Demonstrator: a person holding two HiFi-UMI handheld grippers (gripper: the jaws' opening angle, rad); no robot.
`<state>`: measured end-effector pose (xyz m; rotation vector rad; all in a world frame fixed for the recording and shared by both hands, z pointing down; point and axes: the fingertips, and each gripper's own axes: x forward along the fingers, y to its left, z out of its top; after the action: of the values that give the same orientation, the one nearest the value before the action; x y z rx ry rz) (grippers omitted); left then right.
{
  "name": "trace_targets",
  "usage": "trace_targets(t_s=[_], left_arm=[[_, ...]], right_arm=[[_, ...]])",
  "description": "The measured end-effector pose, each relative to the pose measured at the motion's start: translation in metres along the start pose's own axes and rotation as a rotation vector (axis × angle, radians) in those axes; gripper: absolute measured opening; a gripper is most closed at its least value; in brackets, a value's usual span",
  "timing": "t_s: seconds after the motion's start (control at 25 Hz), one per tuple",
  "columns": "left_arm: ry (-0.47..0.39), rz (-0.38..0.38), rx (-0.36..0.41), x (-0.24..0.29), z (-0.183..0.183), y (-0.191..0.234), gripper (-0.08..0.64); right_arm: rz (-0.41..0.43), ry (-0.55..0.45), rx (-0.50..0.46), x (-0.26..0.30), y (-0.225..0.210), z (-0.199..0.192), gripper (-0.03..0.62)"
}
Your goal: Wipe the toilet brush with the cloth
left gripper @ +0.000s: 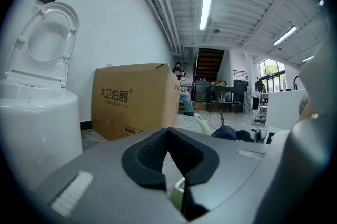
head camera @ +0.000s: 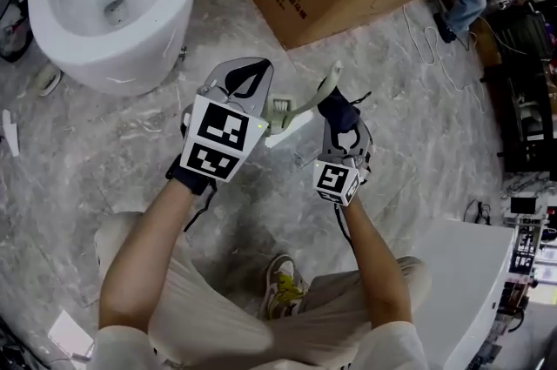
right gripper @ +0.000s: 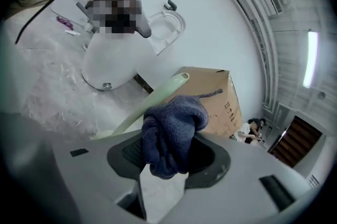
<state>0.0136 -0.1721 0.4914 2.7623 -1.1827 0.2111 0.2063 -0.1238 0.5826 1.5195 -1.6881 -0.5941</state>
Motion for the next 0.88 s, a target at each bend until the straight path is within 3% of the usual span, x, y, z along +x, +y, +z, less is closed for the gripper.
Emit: trace_targets(t_s=[0.24,0.88], left_arm=[[0.018,0.022,0.003,-0.008,-0.005,0.006,0.002],[0.057,0.024,0.061,-0.010,-0.009,-0.008,0.002]], right_arm=[[-0.042,0.054,-0.030,0.009,0.015,-0.010,0.178],[0.082,0.111,-0.170,0.020,0.078,-0.029,0.179]])
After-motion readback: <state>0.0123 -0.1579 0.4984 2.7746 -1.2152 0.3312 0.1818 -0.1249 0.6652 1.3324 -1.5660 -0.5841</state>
